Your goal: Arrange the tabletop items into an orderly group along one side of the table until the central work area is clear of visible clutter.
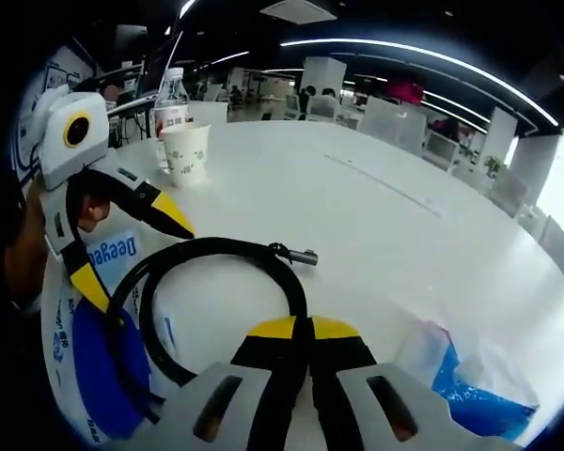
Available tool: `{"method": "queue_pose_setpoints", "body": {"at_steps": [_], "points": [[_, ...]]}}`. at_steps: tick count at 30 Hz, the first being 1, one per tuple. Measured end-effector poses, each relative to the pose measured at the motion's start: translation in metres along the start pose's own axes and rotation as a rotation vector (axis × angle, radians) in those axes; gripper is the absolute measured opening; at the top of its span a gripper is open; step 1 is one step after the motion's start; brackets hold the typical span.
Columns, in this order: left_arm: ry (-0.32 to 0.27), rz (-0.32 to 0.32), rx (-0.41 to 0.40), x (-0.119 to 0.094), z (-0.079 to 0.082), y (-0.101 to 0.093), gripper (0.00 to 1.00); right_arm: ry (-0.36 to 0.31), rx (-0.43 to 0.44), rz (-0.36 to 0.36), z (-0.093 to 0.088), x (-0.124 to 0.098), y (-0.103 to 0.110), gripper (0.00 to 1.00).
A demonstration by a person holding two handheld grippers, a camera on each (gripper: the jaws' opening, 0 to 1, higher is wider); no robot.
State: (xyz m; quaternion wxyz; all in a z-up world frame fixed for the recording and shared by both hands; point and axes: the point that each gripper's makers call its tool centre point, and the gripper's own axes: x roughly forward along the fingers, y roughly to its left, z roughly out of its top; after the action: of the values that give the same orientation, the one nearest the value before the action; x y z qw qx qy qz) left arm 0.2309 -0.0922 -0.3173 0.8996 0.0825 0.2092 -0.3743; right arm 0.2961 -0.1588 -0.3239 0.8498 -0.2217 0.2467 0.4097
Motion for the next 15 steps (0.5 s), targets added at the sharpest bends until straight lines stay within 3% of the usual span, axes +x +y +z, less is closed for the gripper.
{"method": "queue_pose_setpoints", "body": {"at_steps": [8, 15], "points": [[0.028, -0.032, -0.061, 0.0060, -0.0045, -0.0031, 0.59, -0.014, 0.025, 0.016, 0.0000, -0.0004, 0.0025, 0.00], [0.028, -0.040, -0.058, 0.0072, -0.0039, -0.0051, 0.60, -0.027, 0.050, 0.028, 0.0020, 0.0004, 0.0084, 0.00]]}}
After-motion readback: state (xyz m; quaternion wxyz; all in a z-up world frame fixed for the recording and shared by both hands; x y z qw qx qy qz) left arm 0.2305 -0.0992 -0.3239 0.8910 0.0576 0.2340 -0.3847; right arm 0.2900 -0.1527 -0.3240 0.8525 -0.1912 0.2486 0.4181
